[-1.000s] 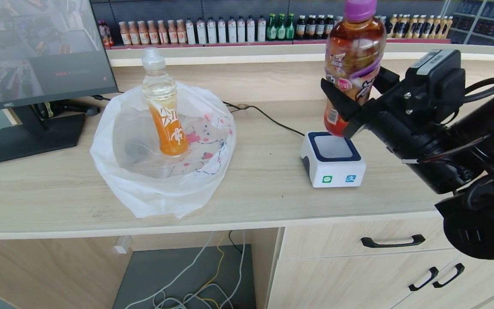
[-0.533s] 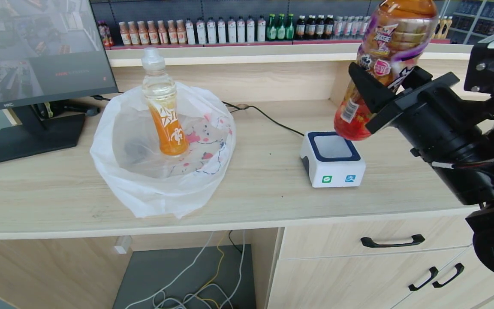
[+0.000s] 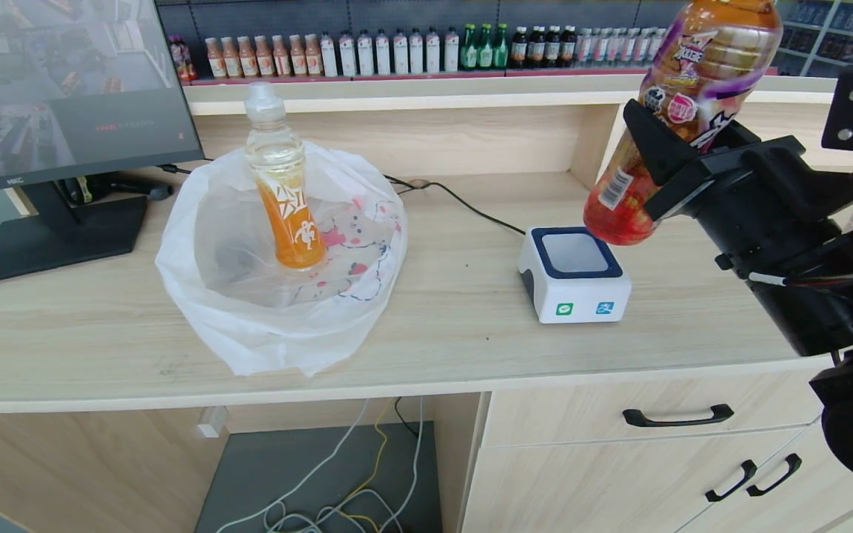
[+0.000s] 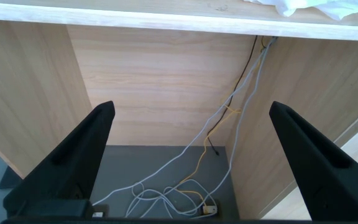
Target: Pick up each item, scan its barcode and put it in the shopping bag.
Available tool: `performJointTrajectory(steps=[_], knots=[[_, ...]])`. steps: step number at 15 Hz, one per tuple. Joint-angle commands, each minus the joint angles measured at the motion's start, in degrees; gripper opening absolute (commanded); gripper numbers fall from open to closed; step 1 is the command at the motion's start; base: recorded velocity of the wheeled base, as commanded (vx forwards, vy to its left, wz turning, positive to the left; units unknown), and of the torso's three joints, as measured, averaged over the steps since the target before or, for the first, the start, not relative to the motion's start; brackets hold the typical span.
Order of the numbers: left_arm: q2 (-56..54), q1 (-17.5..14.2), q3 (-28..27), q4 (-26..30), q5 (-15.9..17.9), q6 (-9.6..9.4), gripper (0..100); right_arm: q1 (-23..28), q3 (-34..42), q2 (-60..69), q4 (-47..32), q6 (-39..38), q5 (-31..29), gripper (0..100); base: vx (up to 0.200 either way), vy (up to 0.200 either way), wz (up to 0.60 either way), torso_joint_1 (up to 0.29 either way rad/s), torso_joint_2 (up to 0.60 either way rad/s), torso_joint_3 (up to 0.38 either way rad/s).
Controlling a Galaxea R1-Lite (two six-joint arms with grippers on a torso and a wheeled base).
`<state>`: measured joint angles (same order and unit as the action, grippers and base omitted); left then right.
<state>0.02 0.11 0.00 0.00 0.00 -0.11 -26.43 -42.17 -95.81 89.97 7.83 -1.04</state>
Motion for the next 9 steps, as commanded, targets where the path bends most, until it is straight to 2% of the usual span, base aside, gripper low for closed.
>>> performJointTrajectory(steps=[1, 9], knots=[[-0.02, -0.02, 0.0, 0.0, 0.0, 0.02, 100, 0.15, 0.24, -0.79, 0.03, -0.44, -0.11, 0, 0.0, 0.0, 0.0, 0.0, 0.0, 0.0], [-0.02, -0.11, 0.0, 0.0, 0.0, 0.29, 100, 0.5, 0.16, -1.66, 0.03, -1.59, -0.02, 0, 0.0, 0.2, 0.0, 0.002, 0.0, 0.004]])
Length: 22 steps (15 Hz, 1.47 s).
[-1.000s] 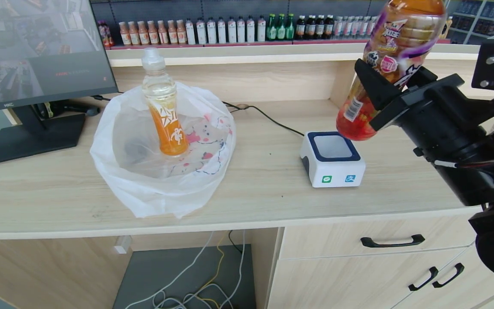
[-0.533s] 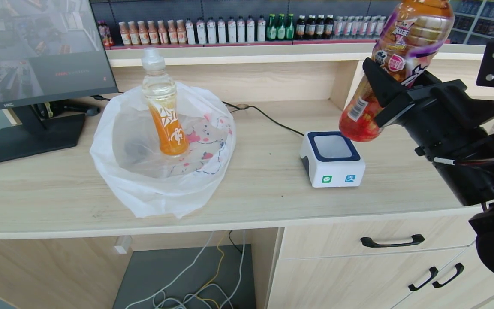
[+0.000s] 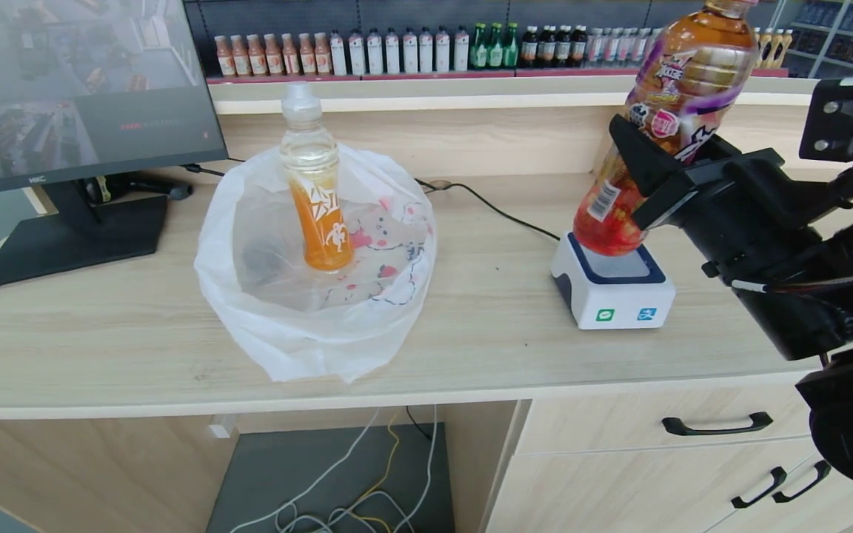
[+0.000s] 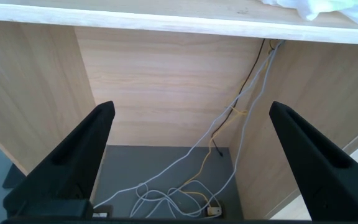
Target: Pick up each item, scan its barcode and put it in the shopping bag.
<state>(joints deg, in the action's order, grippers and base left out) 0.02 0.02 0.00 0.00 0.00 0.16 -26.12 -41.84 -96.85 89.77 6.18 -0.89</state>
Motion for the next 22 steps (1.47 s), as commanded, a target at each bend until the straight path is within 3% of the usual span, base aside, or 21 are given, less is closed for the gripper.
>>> performJointTrajectory(steps=[1, 10, 18, 22], knots=[[-0.02, -0.02, 0.0, 0.0, 0.0, 0.02, 100, 0.2, -0.35, -0.79, 0.23, 0.06, -0.16, 0, 0.0, 0.2, 0.0, 0.007, -0.01, 0.007], [-0.02, 0.06, 0.0, 0.0, 0.0, -0.07, 100, 0.11, -0.79, -1.14, 0.23, 0.06, -0.16, 0, 0.0, 0.2, 0.0, 0.002, 0.0, 0.005], [-0.02, 0.06, 0.0, 0.0, 0.0, -0.25, 100, 0.11, -4.22, -3.34, 0.23, 0.06, 0.1, 0, 0.0, 0.0, 0.0, 0.0, 0.0, 0.0], [-0.02, 0.06, 0.0, 0.0, 0.0, -0.25, 100, -0.07, -9.75, -8.61, 0.23, -0.03, 0.45, 0, 0.0, 0.0, 0.0, 0.0, 0.0, 0.0]])
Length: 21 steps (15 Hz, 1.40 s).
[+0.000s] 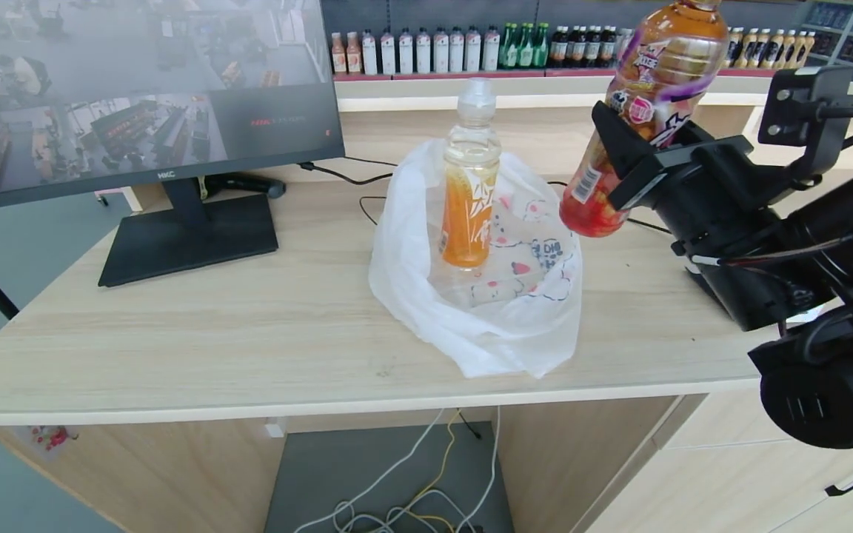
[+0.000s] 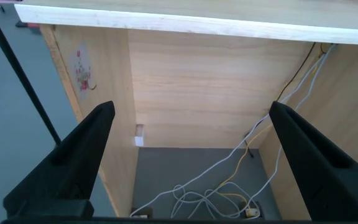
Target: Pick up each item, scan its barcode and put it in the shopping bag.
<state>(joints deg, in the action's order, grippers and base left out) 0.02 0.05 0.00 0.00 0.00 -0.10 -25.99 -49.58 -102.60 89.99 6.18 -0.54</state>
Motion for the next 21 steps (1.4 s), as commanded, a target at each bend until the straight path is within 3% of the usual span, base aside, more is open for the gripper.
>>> performJointTrajectory(steps=[1, 7, 18, 21], knots=[[-0.02, 0.04, 0.0, 0.0, 0.0, 0.01, 100, -0.2, -3.33, -3.93, 0.01, -0.03, 0.18, 0, 0.0, 0.0, 0.0, 0.0, 0.0, 0.0], [-0.02, 0.04, 0.0, 0.0, 0.0, 0.01, 100, -0.64, -7.37, -13.16, 0.01, -1.52, 1.06, 0, 0.0, 0.0, 0.0, 0.0, 0.0, 0.0], [-0.02, -0.05, 0.0, 0.0, 0.0, 0.01, 100, 0.06, -12.47, -15.97, 0.01, -1.17, 2.29, 0, 0.0, 0.0, 0.0, 0.0, 0.0, 0.0], [-0.02, 0.04, 0.0, 0.0, 0.0, 0.01, 100, 0.5, -12.74, -15.27, -5.62, -0.82, 2.21, 0, 0.0, 0.0, 0.0, 0.0, 0.0, 0.0]])
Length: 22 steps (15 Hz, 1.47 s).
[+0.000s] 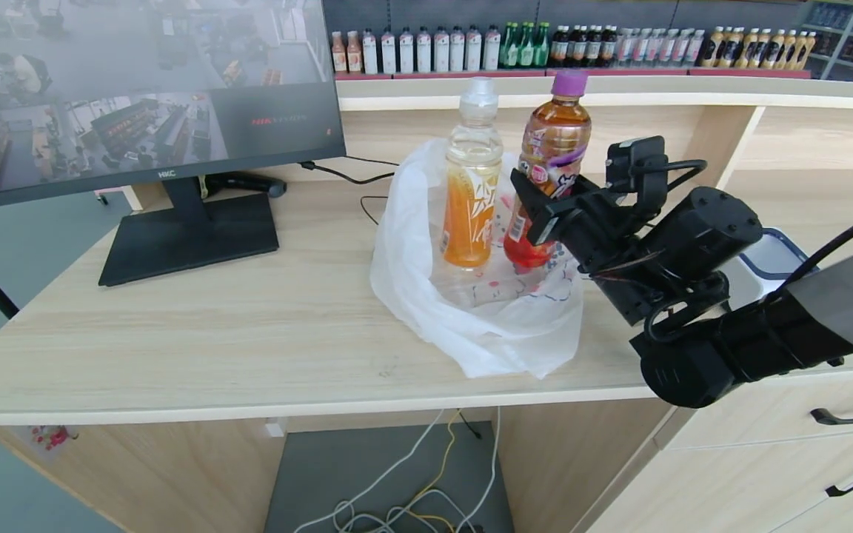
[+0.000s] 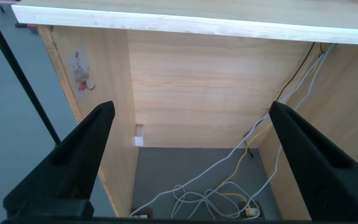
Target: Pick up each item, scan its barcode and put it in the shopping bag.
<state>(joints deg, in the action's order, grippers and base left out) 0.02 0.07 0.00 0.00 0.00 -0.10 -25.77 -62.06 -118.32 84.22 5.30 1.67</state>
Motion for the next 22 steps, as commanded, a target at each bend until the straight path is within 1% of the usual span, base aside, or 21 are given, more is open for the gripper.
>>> performJointTrajectory(steps=[1, 2, 4, 9, 15, 22], knots=[[-0.02, 0.01, 0.0, 0.0, 0.0, 0.01, 100, 0.55, -2.19, 0.99, -4.33, 0.23, 0.0, 0, 0.0, 0.0, 0.0, 0.0, 0.0, 0.0], [-0.02, 0.01, 0.0, 0.0, 0.0, 0.01, 100, 0.63, -3.5, 0.81, -5.83, 0.23, 0.0, 0, 0.0, 0.0, 0.0, 0.0, 0.0, 0.0], [-0.02, 0.01, 0.0, 0.0, 0.0, 0.01, 100, 0.63, -3.59, 0.2, -7.06, 0.32, 0.0, 0, 0.0, 0.0, 0.0, 0.0, 0.0, 0.0], [-0.02, 0.01, 0.0, 0.0, 0.0, 0.01, 100, 0.63, -3.42, -0.86, -6.97, 0.41, 0.0, 0, 0.0, 0.0, 0.0, 0.0, 0.0, 0.0], [-0.02, 0.01, 0.0, 0.0, 0.0, 0.01, 100, 2.04, -2.27, -1.65, -6.88, 0.06, 0.09, 0, 0.0, 0.0, 0.0, 0.0, 0.0, 0.0], [-0.02, 0.01, 0.0, 0.0, 0.0, 0.01, 100, 1.95, -1.04, -1.91, -6.53, -0.03, 0.0, 0, 0.0, 0.0, 0.0, 0.0, 0.0, 0.0]])
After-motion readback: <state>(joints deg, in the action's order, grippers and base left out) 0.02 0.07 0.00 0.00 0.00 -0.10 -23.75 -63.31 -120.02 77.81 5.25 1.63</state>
